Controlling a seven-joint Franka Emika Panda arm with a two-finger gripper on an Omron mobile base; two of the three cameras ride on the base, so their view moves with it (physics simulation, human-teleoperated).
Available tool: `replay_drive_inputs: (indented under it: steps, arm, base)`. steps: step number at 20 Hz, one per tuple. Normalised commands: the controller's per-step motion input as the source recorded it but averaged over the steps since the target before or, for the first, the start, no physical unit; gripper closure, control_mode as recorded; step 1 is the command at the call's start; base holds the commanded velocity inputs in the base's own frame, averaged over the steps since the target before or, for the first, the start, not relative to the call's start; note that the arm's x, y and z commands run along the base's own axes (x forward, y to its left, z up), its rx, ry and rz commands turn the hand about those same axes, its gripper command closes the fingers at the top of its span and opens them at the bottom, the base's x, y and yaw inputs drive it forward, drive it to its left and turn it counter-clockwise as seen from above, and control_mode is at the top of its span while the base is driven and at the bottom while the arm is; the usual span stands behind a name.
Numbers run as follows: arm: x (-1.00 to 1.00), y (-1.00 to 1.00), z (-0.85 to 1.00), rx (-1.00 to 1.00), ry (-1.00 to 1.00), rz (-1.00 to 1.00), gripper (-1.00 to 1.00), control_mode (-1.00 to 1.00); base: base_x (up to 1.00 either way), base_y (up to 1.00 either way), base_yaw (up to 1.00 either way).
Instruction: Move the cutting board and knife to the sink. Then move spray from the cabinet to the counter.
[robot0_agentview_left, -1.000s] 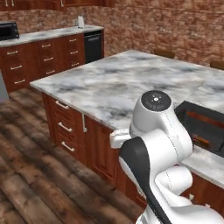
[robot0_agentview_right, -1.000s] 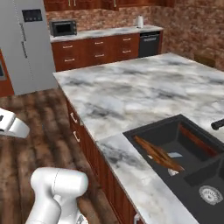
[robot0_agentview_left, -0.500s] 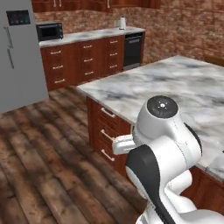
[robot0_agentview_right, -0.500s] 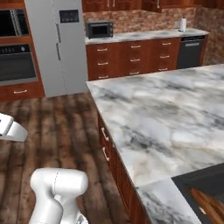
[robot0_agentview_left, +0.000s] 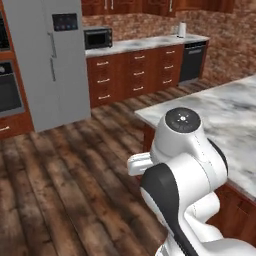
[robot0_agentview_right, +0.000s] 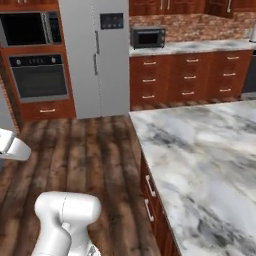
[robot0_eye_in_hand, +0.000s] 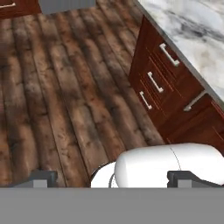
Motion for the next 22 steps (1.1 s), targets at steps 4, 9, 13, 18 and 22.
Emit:
replay_drive_inputs:
  steps: [4, 9, 13, 18, 22]
  arm:
    - [0.0, 0.0, 0.0, 0.0, 0.0, 0.0, -1.0, 1.0]
    - [0.0, 0.0, 0.0, 0.0, 0.0, 0.0, -1.0, 1.0]
    - [0.0, 0.0, 0.0, 0.0, 0.0, 0.0, -1.0, 1.0]
    - [0.0, 0.0, 0.0, 0.0, 0.0, 0.0, -1.0, 1.0]
    - [0.0, 0.0, 0.0, 0.0, 0.0, 0.0, -1.0, 1.0]
  base:
    - [1.0, 0.58, 0.2]
    - [1.0, 0.49, 0.1]
    - [1.0, 0.49, 0.08]
    - [1.0, 0.5, 0.03]
    - [1.0, 0.51, 0.0]
